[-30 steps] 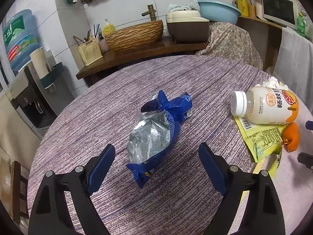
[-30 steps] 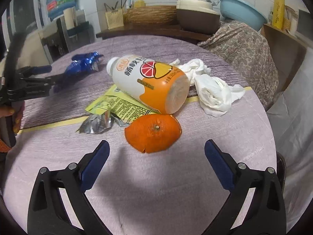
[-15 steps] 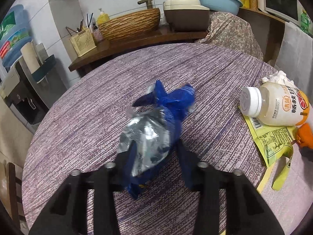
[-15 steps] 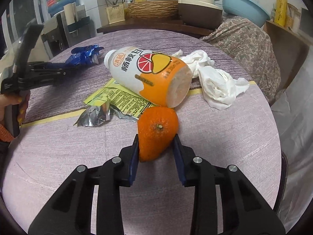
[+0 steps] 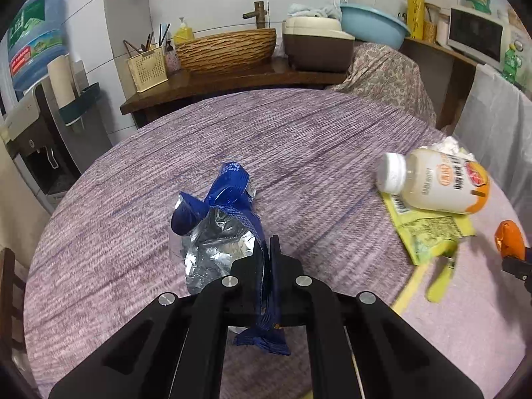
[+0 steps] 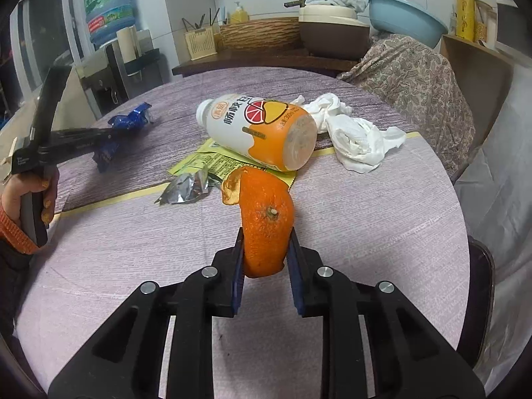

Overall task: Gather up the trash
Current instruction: 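Grasp the blue-silver wrapper with the left tool while the right tool grasps the orange peel, then carry the orange peel and blue wrapper to the black bin and release both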

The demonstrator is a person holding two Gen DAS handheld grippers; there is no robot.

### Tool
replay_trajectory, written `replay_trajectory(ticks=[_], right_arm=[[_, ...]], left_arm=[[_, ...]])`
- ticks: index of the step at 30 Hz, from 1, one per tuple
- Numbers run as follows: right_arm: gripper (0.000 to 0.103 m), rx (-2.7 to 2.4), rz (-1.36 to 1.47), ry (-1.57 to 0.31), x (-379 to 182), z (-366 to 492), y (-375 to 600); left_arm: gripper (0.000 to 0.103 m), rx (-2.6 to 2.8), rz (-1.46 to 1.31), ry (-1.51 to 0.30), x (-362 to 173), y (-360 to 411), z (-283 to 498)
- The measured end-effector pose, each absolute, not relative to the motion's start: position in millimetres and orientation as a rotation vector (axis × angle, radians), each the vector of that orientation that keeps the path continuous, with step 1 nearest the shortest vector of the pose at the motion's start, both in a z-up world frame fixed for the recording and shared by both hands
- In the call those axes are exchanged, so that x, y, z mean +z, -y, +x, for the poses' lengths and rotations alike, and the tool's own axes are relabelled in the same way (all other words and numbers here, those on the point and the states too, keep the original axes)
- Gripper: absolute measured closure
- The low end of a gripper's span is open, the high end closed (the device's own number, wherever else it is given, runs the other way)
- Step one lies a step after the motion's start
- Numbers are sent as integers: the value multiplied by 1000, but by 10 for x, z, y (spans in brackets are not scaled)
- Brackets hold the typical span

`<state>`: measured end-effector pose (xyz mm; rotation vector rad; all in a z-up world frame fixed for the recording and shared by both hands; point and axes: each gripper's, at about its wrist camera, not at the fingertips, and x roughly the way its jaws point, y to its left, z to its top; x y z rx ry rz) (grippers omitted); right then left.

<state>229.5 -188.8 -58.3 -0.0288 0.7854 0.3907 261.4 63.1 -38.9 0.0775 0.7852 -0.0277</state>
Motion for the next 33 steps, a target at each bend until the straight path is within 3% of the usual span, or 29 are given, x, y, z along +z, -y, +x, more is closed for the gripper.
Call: replay_trajectory(ticks=[9, 18, 33], right_arm=[[80, 398, 48, -705, -442, 1817, 2157], [80, 297, 129, -652, -467, 1312, 2715], [80, -104, 275, -715, -1137, 1096, 4294]], left_arm=[[98, -191, 34, -709, -159, -129, 2004], [98, -443, 46, -688, -133, 916, 1629], [98, -699, 155, -736, -297, 2775, 1775]])
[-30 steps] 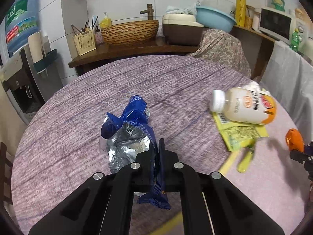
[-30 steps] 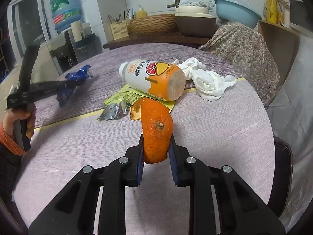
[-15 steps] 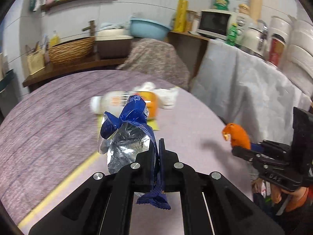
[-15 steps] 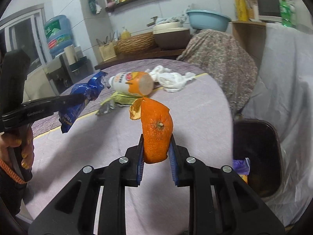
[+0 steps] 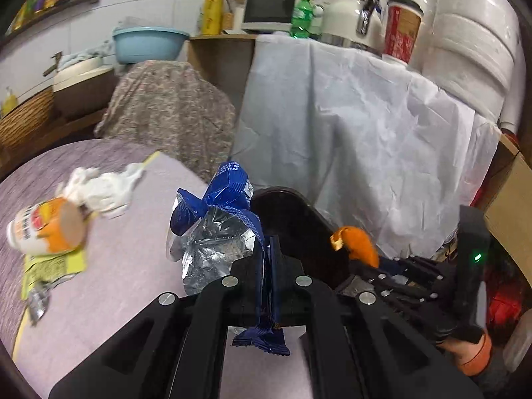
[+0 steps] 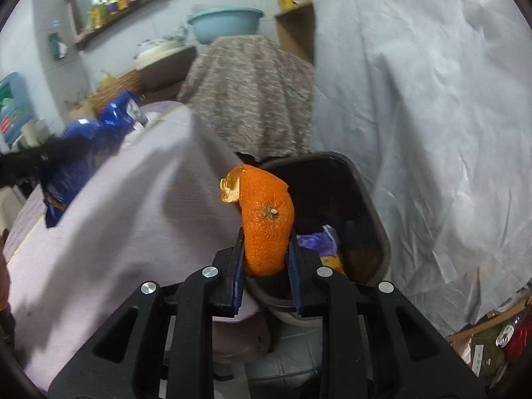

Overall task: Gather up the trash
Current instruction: 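Carry the orange peel and blue wrapper to the black bin and release both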

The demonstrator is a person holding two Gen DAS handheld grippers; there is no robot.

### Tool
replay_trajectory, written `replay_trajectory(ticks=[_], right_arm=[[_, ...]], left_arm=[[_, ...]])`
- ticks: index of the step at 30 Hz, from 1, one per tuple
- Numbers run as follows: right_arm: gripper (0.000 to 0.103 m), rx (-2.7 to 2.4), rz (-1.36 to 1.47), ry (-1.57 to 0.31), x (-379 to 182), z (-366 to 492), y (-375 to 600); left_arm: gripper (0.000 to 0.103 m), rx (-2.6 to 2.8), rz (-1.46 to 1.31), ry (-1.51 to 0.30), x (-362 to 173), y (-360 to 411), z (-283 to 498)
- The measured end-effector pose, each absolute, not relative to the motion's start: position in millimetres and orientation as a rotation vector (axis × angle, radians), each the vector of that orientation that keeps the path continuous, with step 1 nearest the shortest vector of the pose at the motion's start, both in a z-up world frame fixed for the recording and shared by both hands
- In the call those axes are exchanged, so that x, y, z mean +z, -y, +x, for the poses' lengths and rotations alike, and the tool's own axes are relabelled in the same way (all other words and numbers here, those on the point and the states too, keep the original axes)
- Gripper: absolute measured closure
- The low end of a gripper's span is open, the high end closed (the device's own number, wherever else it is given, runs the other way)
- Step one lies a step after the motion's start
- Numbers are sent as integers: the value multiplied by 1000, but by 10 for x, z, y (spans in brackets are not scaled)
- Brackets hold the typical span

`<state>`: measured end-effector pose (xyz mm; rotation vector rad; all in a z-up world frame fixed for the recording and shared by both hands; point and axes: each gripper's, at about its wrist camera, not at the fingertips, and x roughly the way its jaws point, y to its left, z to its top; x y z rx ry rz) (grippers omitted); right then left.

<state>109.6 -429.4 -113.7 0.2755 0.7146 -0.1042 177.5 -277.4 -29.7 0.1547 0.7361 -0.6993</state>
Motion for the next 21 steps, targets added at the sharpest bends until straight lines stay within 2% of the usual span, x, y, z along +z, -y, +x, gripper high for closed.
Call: replay_trajectory(ticks=[11, 18, 19, 21], right_arm=[[80, -148, 378, -850, -1927, 1544, 4700], [78, -164, 441, -878, -2213, 1562, 4815], [76, -165, 440, -873, -2231, 1563, 4828], [54, -166, 438, -857, -2280, 1549, 4853]], left_arm=[[98, -717, 273, -880, -799, 3914, 2080], [98, -698, 301, -1001, -1266, 4281, 2330], [98, -706, 293, -1022, -1307, 4308, 2374], [97, -684, 258, -1053, -1368, 4302, 2468]])
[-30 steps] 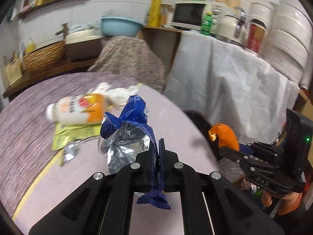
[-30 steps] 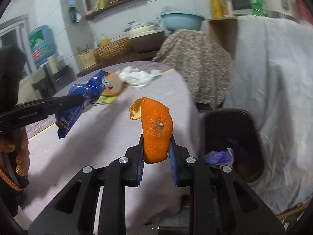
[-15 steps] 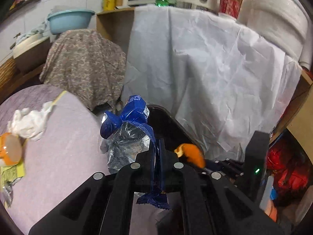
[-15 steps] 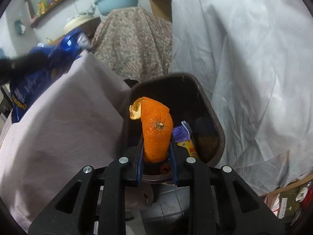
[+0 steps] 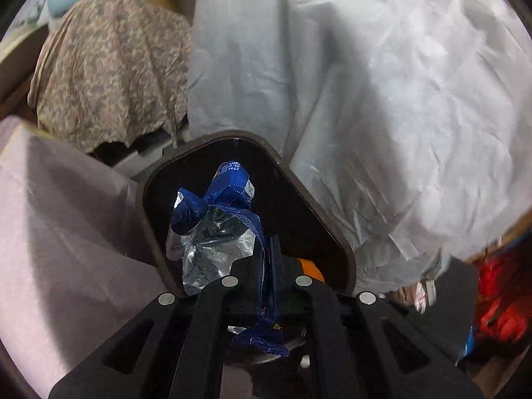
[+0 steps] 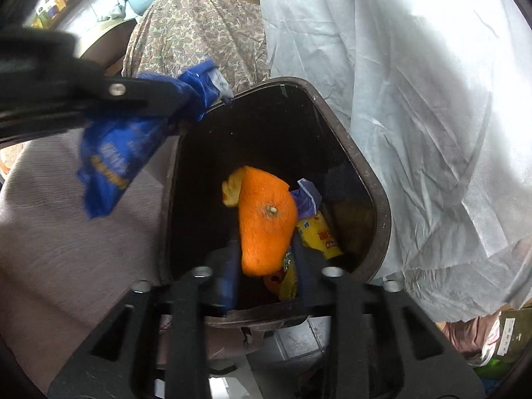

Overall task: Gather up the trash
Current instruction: 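Carry the orange peel and blue wrapper to the black bin and release both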

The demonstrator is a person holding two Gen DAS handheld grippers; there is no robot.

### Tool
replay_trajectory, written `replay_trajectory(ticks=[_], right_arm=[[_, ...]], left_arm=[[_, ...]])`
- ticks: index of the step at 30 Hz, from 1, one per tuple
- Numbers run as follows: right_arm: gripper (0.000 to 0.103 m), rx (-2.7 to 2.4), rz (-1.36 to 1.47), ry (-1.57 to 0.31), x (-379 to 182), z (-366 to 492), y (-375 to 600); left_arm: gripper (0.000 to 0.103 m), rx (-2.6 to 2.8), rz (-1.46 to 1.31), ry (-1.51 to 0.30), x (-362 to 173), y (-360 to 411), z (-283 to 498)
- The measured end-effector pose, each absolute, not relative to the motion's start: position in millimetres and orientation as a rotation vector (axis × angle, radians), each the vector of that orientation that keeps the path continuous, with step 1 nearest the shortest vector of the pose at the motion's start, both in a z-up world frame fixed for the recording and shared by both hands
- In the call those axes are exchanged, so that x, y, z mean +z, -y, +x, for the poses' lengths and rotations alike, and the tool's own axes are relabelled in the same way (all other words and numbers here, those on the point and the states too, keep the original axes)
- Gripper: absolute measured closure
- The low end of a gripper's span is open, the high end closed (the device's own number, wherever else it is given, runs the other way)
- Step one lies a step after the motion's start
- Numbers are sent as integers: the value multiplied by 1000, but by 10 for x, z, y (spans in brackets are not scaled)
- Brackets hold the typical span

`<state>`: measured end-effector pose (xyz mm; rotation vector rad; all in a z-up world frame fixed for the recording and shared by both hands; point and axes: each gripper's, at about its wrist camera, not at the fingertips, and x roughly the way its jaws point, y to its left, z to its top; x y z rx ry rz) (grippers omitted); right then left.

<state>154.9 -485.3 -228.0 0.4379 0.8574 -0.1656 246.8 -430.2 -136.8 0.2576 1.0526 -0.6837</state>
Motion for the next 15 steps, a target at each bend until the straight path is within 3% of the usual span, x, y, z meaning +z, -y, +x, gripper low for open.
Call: replay_trajectory(ticks=[2, 3, 5, 6, 9, 15], right_arm=[[39, -190, 434, -841, -2303, 1512, 4871], [36, -198, 433, -837, -2303, 1492, 4878], [34, -206, 436, -842, -2302, 1466, 4893], [31, -210, 438, -844, -2298, 1443, 4895], [25, -226, 447, -824, -2246, 1350, 4905], [25, -207, 432, -789, -2044, 1260, 4828]], left_arm=[[90, -679, 225, -1078, -1383, 4287, 2523], [84, -679, 213, -1082, -1376, 4293, 2534], [47, -683, 191, -1055, -1298, 4256, 2516], [41, -679, 178, -1034, -1256, 4245, 2501], [34, -706, 158, -981, -1063, 4173, 2419], [21, -745, 184, -829, -663, 3880, 2134]])
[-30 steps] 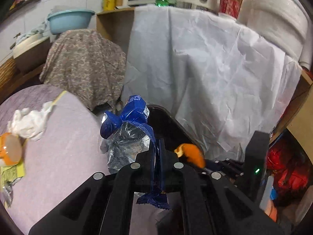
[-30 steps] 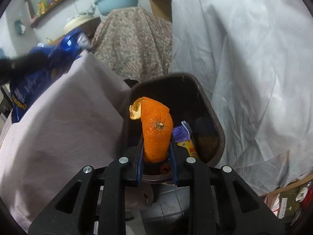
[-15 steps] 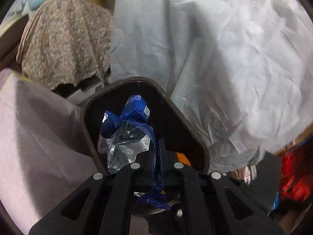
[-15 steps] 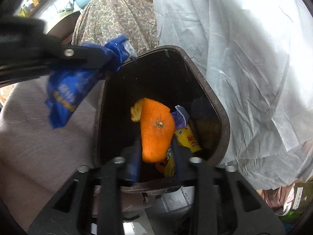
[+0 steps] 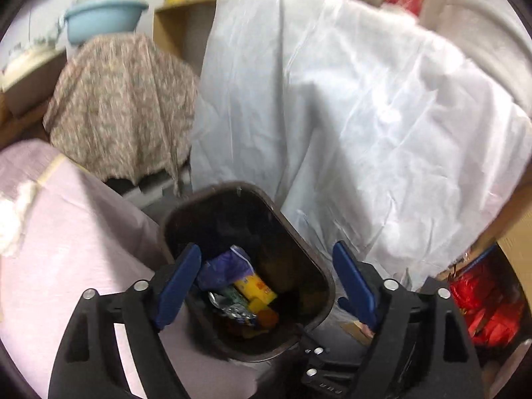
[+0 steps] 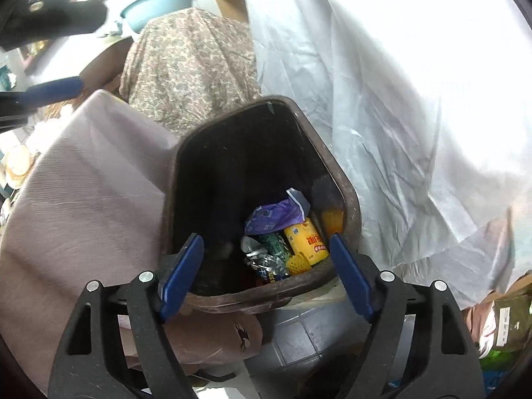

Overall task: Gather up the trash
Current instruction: 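Carry the orange peel and blue wrapper to the black bin and release both, then move both open tools back over the juice bottle and tissues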

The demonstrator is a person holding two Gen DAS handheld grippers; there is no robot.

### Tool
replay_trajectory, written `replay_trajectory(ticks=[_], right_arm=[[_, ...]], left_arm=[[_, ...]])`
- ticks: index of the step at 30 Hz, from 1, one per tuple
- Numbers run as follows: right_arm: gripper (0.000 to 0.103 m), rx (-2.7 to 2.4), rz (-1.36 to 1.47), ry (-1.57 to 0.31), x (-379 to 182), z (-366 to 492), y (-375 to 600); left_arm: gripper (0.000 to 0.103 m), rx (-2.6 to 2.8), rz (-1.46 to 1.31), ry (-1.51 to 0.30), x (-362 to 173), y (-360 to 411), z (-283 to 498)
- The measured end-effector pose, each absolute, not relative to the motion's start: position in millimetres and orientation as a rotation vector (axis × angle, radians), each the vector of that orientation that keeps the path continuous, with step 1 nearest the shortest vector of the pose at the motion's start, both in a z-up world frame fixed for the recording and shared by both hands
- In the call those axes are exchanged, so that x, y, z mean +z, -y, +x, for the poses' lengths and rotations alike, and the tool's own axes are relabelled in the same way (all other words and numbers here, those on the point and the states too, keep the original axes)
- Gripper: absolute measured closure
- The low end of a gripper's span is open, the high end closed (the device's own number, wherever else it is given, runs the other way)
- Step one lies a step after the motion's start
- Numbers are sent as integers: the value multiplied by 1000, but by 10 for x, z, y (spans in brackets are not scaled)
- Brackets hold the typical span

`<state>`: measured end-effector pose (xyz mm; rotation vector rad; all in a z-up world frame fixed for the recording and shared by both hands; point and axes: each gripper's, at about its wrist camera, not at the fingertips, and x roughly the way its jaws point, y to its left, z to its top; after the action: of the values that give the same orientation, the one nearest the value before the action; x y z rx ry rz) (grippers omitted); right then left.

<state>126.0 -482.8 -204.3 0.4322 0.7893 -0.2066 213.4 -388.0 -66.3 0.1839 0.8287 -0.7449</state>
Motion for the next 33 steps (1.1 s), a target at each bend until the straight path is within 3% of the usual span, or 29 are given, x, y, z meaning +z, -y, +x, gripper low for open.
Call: replay_trajectory(ticks=[15, 23, 33], right_arm=[[19, 11, 330, -697, -1237, 1322, 4210], [19, 113, 228, -677, -902, 1376, 3770], [19, 294, 28, -654, -491, 1632, 3043]], left_arm=[[17, -575, 152, -728, -256, 2195, 1916], [17, -299, 128, -746, -312, 1170, 2056], [26, -219, 50, -805, -458, 603, 2299]])
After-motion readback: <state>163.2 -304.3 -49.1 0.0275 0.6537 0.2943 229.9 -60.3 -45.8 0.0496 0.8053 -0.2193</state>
